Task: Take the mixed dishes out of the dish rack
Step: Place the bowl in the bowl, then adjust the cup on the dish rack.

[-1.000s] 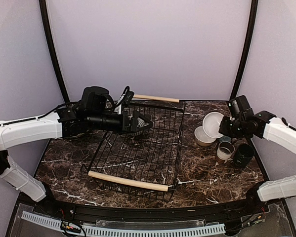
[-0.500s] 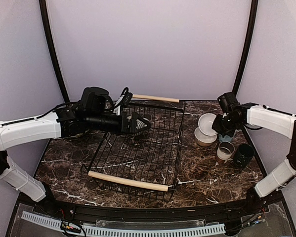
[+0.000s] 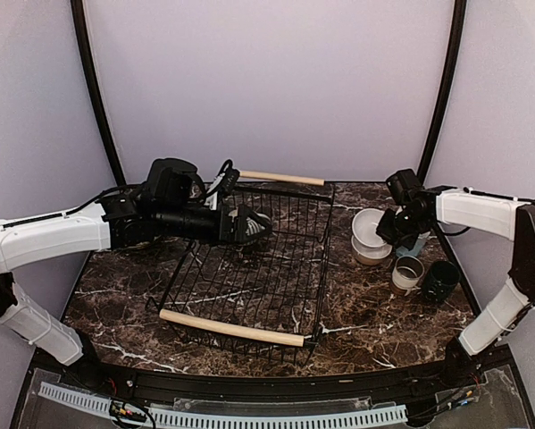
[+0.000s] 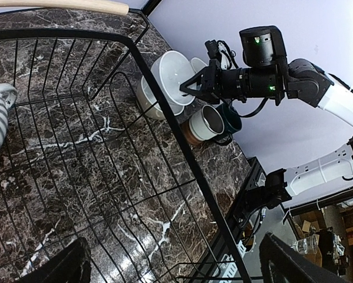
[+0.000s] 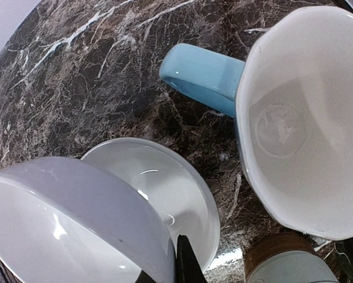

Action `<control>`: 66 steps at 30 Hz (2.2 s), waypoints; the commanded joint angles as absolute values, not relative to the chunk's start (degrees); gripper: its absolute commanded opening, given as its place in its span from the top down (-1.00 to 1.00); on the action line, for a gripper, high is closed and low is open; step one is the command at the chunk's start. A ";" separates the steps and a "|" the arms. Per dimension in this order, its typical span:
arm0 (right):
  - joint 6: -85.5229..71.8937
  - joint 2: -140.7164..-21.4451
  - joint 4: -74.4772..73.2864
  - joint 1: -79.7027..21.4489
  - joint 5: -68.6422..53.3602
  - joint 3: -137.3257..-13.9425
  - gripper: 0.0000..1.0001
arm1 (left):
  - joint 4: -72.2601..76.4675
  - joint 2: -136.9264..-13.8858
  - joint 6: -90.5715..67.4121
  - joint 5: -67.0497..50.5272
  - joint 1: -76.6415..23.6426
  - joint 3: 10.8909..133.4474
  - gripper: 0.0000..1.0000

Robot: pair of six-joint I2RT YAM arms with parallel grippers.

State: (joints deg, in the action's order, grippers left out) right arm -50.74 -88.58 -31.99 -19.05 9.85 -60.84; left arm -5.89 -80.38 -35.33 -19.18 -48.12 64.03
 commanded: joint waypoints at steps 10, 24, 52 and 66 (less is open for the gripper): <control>-52.45 -88.46 -29.05 -18.79 9.92 -58.23 0.73 | -6.18 -78.58 -35.46 -18.86 -47.99 62.68 -0.98; -42.63 -76.76 -26.67 -18.81 5.47 -53.70 -0.16 | -23.76 -83.73 -24.53 -8.27 -47.99 72.50 -0.98; -30.60 -56.47 -20.91 -18.81 -4.10 -44.11 -0.97 | -46.90 -124.66 -8.10 16.93 -43.04 115.83 -0.98; -30.06 -54.25 -21.18 -18.81 -2.84 -43.06 -0.97 | -52.99 -132.79 -7.66 10.35 -43.83 121.66 -0.71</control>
State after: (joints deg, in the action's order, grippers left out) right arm -30.50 -55.20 -22.31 -18.96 -3.79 -43.22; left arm -47.00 -131.70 -7.44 15.59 -42.41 121.91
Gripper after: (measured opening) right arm 0.986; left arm 0.882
